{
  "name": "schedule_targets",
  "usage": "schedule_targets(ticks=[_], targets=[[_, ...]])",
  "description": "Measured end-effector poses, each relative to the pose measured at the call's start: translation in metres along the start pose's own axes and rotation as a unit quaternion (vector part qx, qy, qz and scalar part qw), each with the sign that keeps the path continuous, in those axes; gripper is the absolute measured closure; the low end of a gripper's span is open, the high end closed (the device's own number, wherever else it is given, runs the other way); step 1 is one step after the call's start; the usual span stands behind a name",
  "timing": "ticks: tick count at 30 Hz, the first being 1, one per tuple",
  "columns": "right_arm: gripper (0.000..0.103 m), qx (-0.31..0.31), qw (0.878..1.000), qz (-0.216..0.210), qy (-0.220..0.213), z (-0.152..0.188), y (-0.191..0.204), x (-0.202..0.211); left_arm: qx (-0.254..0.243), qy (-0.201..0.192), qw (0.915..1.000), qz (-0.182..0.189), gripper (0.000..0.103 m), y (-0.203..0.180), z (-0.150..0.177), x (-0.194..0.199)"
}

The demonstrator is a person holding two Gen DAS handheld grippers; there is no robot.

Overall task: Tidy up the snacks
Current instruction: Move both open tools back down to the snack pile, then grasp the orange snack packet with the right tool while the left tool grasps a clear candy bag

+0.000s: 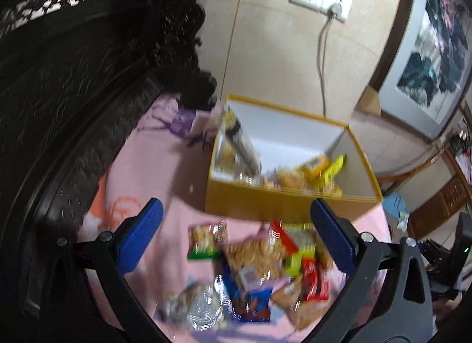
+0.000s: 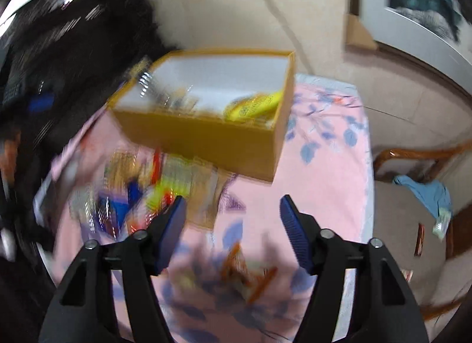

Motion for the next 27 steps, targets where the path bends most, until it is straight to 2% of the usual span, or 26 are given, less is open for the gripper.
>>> schedule_targets(ticks=[3,5,8,14,19,23,27], targets=[[0.029,0.094,0.995,-0.012,0.015,0.03,0.019,-0.015,-0.024,0.015,0.9996,0.004,0.002,-0.001,0.022,0.006],[0.029,0.132,0.991,-0.018,0.031,0.044,0.024,-0.027,-0.044,0.019,0.9988,0.002,0.002,-0.003,0.033,0.011],[0.029,0.151,0.986,-0.05,0.046,0.057,0.025,-0.042,-0.065,0.021,0.9976,-0.003,0.002,-0.002,0.044,0.02],[0.029,0.199,0.977,-0.058,0.051,0.062,0.02,-0.064,-0.073,0.032,0.9963,-0.031,0.002,0.015,0.058,0.028],[0.029,0.223,0.969,-0.077,0.071,0.067,0.019,-0.075,-0.075,0.043,0.9945,-0.059,0.002,0.035,0.068,0.035],[0.04,0.214,0.969,-0.096,0.082,0.07,0.02,-0.077,-0.077,0.055,0.9925,-0.078,0.002,0.053,0.08,0.038],[0.053,0.189,0.971,-0.106,0.096,0.07,0.019,-0.076,-0.086,0.077,0.99,-0.08,0.002,0.06,0.098,0.034]])
Point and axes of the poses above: each gripper's, at about its wrist camera, not at the fingertips, and x roughly against the way its jaws point, y to its left, z to its underside, the point moved 8 cm from there along -x, roughly the way its jaws point, and after that the axes turned 8 degrees about x, right-handed, at the moved point
